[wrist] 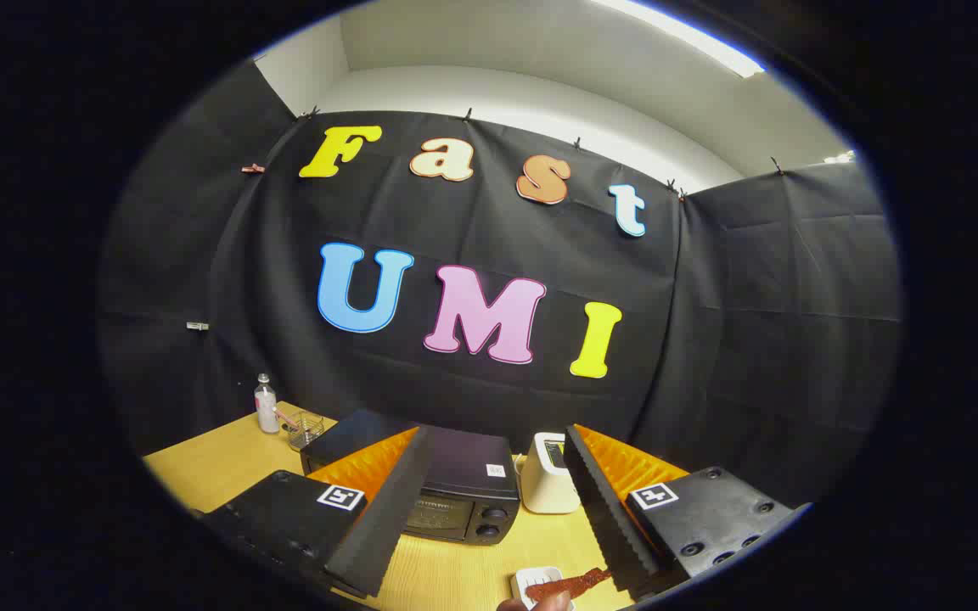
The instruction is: Open the toaster oven, put the food inside, and close the toaster oven door.
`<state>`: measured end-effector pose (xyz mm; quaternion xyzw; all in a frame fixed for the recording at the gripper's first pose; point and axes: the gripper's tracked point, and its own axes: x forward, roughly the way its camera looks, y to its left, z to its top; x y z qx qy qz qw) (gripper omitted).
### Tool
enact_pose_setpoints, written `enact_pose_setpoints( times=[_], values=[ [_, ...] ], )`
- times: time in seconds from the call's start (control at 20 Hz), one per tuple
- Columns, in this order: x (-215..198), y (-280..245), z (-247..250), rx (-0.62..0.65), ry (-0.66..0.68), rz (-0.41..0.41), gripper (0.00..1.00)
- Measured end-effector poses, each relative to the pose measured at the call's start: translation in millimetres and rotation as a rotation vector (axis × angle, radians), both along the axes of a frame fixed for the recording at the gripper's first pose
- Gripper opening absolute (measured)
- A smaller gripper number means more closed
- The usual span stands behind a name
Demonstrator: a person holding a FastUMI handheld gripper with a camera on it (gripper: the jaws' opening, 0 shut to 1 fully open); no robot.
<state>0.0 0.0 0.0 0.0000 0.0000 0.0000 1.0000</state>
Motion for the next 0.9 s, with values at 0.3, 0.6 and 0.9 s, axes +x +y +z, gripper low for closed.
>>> enact_pose_setpoints(
  times=[0.3, 0.6, 0.9],
  values=[
    [-8, 14, -1, -0.004, 0.005, 0.022, 0.97],
    [-5, 17, -6, 0.019, 0.021, 0.022, 0.97],
    [-3, 20, -9, 0.018, 0.026, 0.027, 0.97]
  ],
)
